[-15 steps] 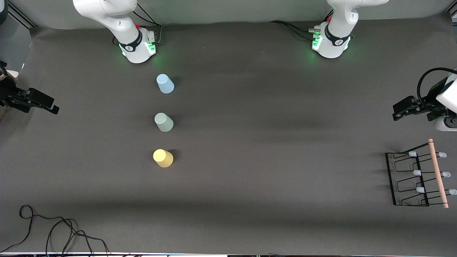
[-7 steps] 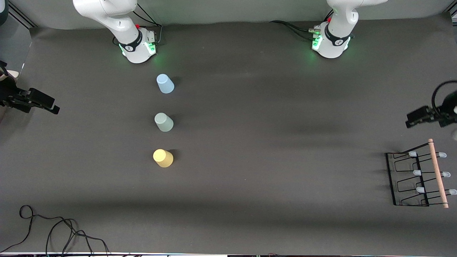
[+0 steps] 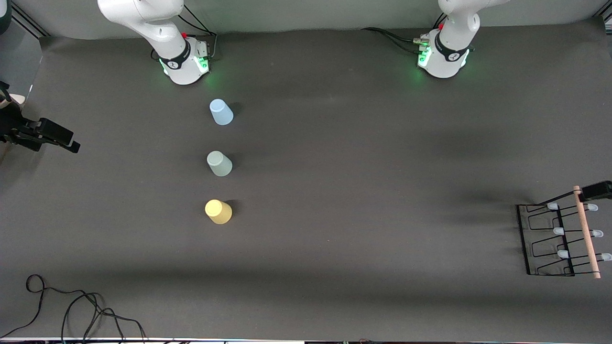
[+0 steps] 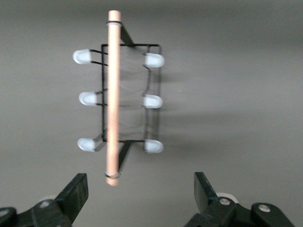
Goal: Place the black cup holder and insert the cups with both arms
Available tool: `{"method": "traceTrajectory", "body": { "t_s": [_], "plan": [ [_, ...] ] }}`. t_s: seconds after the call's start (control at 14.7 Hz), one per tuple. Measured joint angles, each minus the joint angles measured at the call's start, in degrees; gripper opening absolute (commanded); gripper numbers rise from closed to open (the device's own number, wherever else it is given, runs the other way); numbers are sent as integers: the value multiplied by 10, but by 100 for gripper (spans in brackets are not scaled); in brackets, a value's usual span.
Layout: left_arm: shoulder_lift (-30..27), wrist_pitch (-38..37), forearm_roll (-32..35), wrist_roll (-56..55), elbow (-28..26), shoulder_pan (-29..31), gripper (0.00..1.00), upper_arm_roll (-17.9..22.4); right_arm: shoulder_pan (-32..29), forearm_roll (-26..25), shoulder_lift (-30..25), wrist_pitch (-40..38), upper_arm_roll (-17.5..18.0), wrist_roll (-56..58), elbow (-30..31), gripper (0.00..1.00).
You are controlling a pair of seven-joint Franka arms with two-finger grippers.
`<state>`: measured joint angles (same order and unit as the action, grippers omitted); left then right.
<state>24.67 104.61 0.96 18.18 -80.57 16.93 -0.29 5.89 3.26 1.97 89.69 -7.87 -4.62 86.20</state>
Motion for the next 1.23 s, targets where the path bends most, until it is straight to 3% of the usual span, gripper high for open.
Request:
{"method": "traceTrajectory", "body": {
  "t_s": [0.2, 0.54, 0.82, 1.09, 1.23],
  "plan": [
    [65, 12, 0, 32, 50, 17, 95, 0, 0, 0, 0, 0, 0, 0, 0, 100],
    [122, 61, 4, 58, 76, 12, 73, -7, 0, 0, 0, 0, 0, 0, 0, 100],
    [140, 73, 4, 58, 77, 12, 45, -6, 0, 0, 0, 0, 0, 0, 0, 100],
    [157, 100, 5, 59, 77, 13, 0, -6, 0, 0, 1, 0, 0, 0, 0, 100],
    [158, 100, 5, 59, 79, 14, 0, -6, 0, 0, 1, 0, 0, 0, 0, 100]
  ]
}}
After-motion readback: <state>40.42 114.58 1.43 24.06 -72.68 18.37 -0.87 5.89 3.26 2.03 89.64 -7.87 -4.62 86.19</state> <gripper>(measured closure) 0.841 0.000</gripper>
